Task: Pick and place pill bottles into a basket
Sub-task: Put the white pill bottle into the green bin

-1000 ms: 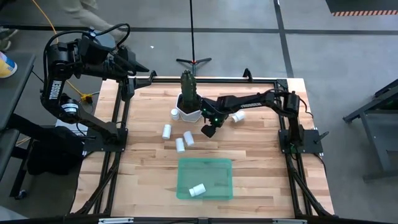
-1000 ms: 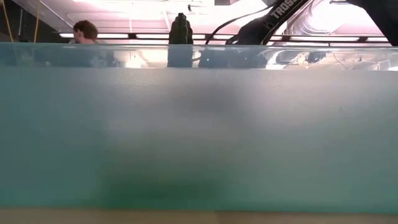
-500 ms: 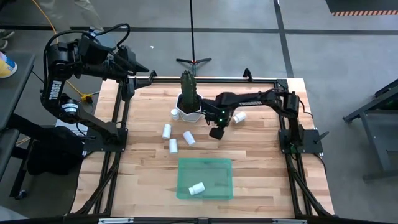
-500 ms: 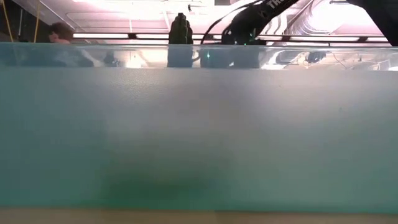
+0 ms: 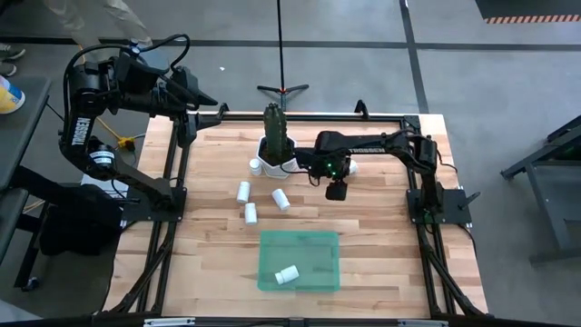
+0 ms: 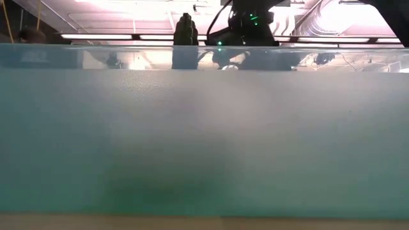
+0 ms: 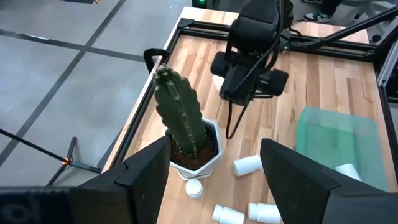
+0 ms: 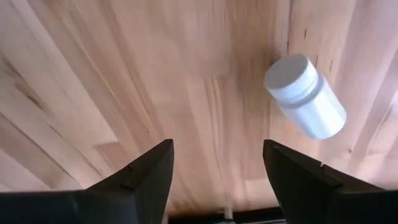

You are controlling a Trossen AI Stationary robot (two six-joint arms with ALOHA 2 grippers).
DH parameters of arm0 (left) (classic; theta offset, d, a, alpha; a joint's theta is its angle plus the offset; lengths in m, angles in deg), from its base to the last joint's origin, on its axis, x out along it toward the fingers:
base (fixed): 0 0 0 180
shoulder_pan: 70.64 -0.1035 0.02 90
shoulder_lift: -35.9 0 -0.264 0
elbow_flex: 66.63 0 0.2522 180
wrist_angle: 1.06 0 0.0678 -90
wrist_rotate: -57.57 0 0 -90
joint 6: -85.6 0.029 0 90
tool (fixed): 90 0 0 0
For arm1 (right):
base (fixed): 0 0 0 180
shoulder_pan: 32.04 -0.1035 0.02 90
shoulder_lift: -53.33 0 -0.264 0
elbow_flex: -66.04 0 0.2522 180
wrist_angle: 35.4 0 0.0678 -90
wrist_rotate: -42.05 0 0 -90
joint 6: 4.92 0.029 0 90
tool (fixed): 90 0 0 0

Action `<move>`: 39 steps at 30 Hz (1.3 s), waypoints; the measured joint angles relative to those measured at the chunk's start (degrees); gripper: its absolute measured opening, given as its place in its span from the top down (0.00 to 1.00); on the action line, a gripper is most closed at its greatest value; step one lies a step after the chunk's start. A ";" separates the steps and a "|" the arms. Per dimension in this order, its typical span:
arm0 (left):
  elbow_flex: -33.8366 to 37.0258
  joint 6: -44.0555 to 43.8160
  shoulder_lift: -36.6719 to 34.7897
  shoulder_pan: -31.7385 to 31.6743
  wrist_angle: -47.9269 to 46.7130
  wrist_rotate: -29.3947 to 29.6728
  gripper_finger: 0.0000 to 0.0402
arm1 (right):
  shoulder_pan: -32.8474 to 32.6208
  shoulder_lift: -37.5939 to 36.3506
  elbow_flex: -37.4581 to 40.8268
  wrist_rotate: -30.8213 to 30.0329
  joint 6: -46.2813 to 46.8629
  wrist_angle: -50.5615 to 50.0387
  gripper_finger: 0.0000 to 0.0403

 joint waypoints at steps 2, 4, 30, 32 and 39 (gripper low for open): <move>0.00 0.00 0.00 0.02 0.00 0.00 0.30 | 0.14 -0.02 0.00 -0.11 -1.49 -0.13 0.40; 0.00 0.00 0.00 0.01 0.00 0.00 0.30 | 0.39 -0.02 0.00 -1.21 -3.16 -0.11 0.40; 0.00 0.00 0.00 0.02 0.00 0.00 0.30 | 9.59 -0.11 -0.04 -4.52 -15.62 5.74 0.40; 0.00 0.00 0.00 0.02 0.00 0.00 0.30 | 9.73 -0.11 -0.04 -5.32 -16.57 6.59 0.40; 0.00 0.00 0.00 0.02 0.00 0.00 0.30 | 11.25 0.00 0.17 -4.08 -17.64 7.48 0.40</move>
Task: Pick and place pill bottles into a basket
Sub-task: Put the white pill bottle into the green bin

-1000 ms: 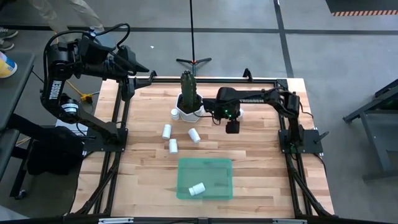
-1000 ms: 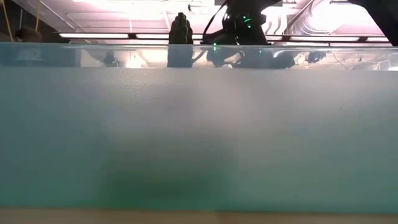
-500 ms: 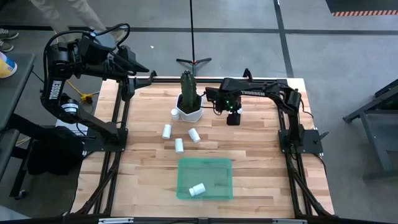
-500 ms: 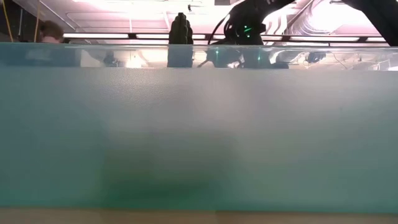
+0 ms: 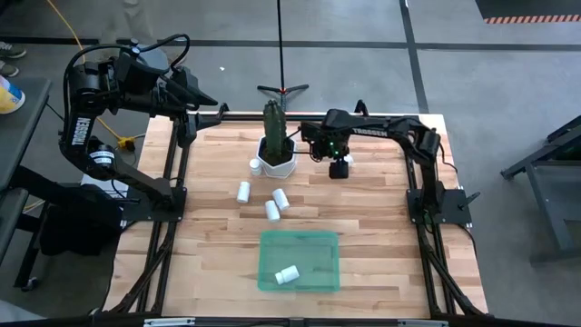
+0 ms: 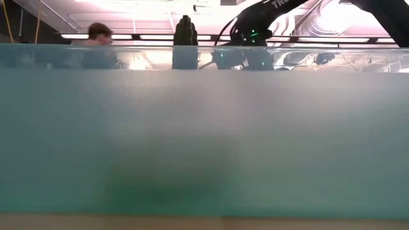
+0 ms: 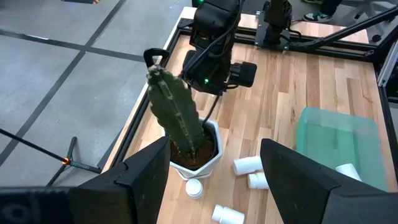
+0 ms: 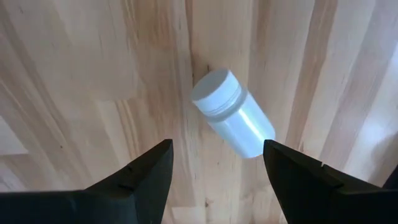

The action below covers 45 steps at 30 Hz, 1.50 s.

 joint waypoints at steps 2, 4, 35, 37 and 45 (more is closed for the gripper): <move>0.00 -0.02 0.00 0.00 0.00 0.00 0.30 | 0.60 0.00 1.00 -0.01 -0.09 0.32 0.40; 0.00 -0.09 0.00 0.00 0.00 0.00 0.30 | 1.36 0.02 2.68 0.19 -0.13 0.41 0.40; 0.00 -1.93 0.02 0.00 0.00 0.00 0.30 | 3.20 0.11 7.61 4.30 -1.48 6.12 0.40; 0.00 -2.12 0.02 -0.02 0.00 0.00 0.30 | 3.20 0.13 7.67 5.11 -1.38 6.74 0.40; 0.00 -2.16 0.02 0.00 0.00 0.00 0.30 | 3.24 0.11 11.55 5.05 -0.94 9.48 0.40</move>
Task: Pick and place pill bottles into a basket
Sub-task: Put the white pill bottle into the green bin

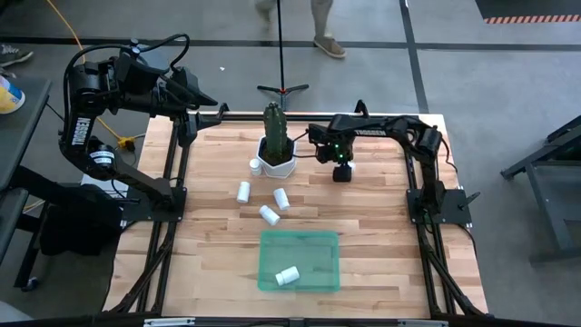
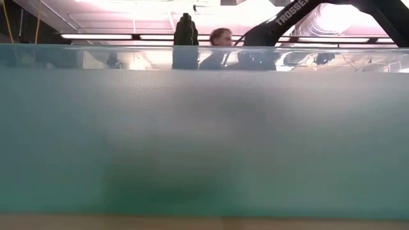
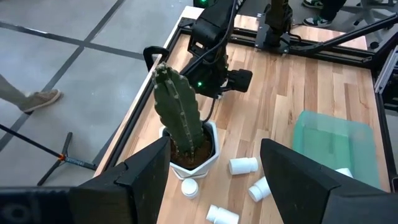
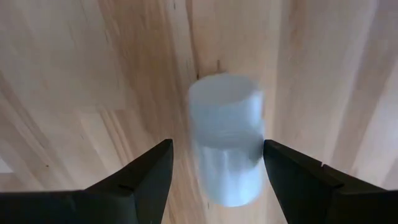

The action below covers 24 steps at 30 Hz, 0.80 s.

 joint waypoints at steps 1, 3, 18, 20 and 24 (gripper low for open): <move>0.00 -0.01 0.00 -0.01 0.01 0.00 0.30 | -0.01 0.00 0.64 -0.10 0.11 0.13 0.40; 0.00 -0.01 0.00 -0.01 0.00 0.00 0.30 | -0.04 0.00 1.95 0.22 0.76 0.88 0.40; 0.00 -0.42 0.00 -0.01 0.00 0.00 0.30 | -0.09 0.02 5.99 8.15 10.17 8.34 0.56; 0.00 -0.42 0.00 0.00 0.00 0.00 0.30 | -0.09 0.02 5.95 8.44 11.12 8.74 0.60; 0.00 -0.42 0.00 -0.02 0.00 0.00 0.30 | -0.14 0.02 5.93 9.22 12.19 9.16 0.61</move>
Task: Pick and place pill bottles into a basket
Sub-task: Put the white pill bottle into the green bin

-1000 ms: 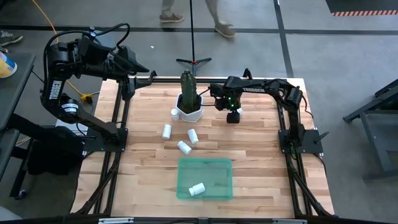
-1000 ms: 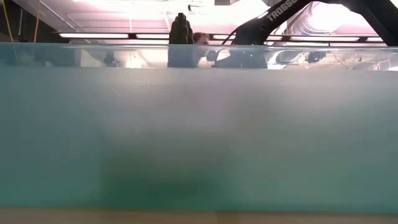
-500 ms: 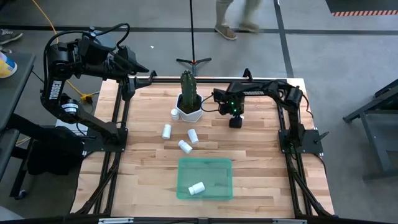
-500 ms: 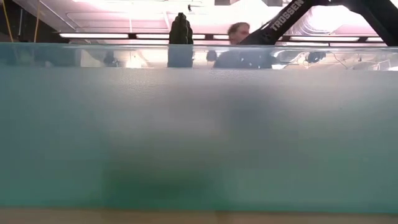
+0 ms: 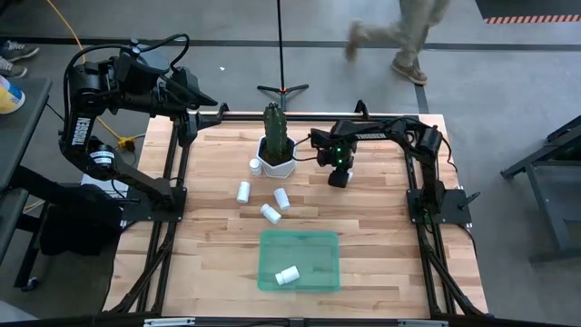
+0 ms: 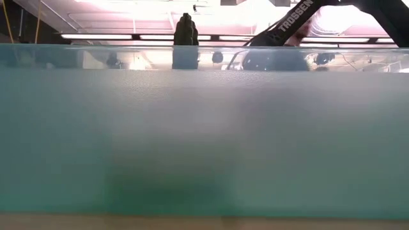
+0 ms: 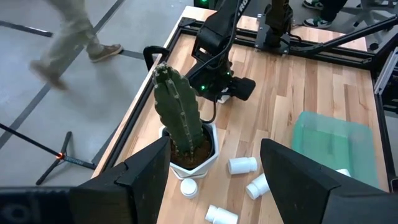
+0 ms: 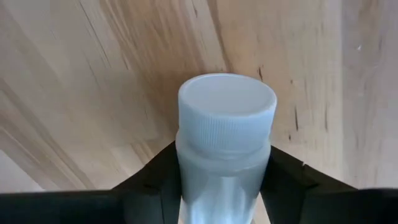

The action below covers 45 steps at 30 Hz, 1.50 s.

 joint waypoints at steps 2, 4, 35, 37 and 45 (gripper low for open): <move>0.00 0.00 0.00 0.02 0.00 0.00 0.30 | -0.15 0.00 -0.02 0.59 0.86 0.31 0.61; 0.00 0.00 0.00 0.02 0.00 0.00 0.30 | -0.53 0.00 -0.34 0.99 1.50 0.31 0.61; 0.00 0.07 0.00 0.01 0.01 0.00 0.30 | -20.56 -7.89 -4.37 10.83 20.67 -6.70 0.62; 0.00 0.06 0.00 0.02 0.00 -0.04 0.30 | -22.23 -10.09 -4.37 11.63 23.38 -3.63 0.62; 0.00 0.04 0.09 0.00 0.00 -0.20 0.30 | -27.38 -20.65 -4.39 8.39 32.39 17.99 0.62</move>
